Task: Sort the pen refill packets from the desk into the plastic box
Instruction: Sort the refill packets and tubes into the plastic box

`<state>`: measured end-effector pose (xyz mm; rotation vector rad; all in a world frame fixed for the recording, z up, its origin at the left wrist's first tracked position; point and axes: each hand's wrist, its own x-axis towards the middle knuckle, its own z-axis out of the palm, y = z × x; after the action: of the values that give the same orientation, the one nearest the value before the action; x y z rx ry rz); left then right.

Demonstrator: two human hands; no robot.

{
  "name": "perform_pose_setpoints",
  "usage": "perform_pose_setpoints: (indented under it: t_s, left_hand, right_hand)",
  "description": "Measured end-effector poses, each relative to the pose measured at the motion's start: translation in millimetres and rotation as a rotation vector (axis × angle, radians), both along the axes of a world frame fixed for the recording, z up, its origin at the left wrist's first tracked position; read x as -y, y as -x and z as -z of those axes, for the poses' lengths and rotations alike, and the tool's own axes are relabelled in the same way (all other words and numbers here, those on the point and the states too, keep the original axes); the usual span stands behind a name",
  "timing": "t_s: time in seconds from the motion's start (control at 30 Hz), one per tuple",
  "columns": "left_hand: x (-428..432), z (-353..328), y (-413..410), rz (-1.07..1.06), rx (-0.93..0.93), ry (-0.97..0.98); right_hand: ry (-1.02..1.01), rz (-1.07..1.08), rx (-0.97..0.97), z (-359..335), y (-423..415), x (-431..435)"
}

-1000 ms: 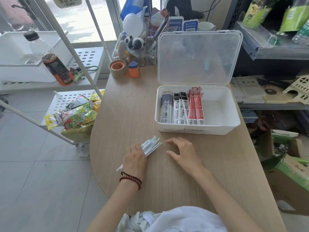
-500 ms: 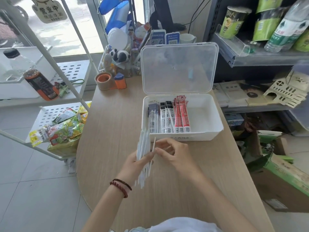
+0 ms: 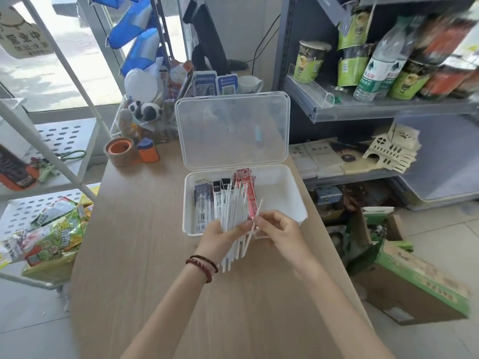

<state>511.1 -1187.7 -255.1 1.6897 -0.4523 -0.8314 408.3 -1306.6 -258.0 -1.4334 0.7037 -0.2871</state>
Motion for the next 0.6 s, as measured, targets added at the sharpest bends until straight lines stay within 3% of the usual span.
perform_pose_setpoints:
  t_s: [0.13,0.23,0.43,0.6]
  left_hand:
    - [21,-4,-16,-0.043,-0.006,0.022]
    - [34,-8,-28,-0.055,-0.044,0.057]
    - [54,-8,-43,-0.084,-0.146,0.076]
    - [67,7,-62,-0.092,-0.200,0.072]
  right_hand:
    - [0.002,0.065,0.042,-15,-13,26]
    - [0.134,0.105,0.040,-18,-27,52]
    - [0.517,0.036,-0.228,13,-54,83]
    - [0.594,-0.026,-0.364,37,-71,79]
